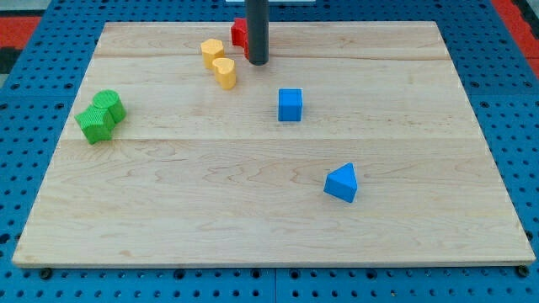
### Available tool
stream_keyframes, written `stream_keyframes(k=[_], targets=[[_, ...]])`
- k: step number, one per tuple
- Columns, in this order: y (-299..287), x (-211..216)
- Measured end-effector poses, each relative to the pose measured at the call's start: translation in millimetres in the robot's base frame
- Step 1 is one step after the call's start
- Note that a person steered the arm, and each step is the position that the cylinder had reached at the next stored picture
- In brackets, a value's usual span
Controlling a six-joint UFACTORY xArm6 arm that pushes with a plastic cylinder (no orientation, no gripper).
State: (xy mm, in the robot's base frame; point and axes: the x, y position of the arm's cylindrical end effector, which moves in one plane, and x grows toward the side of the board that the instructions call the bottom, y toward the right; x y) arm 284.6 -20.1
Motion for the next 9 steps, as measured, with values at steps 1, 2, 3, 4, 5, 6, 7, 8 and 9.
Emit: stream_keyframes(k=[1, 2, 3, 4, 5, 6, 7, 8, 9], targets=[[0, 0], [-7, 0], [-8, 1], [29, 39], [17, 92], [-34, 97], [-78, 96], [-113, 84], [-127, 81]])
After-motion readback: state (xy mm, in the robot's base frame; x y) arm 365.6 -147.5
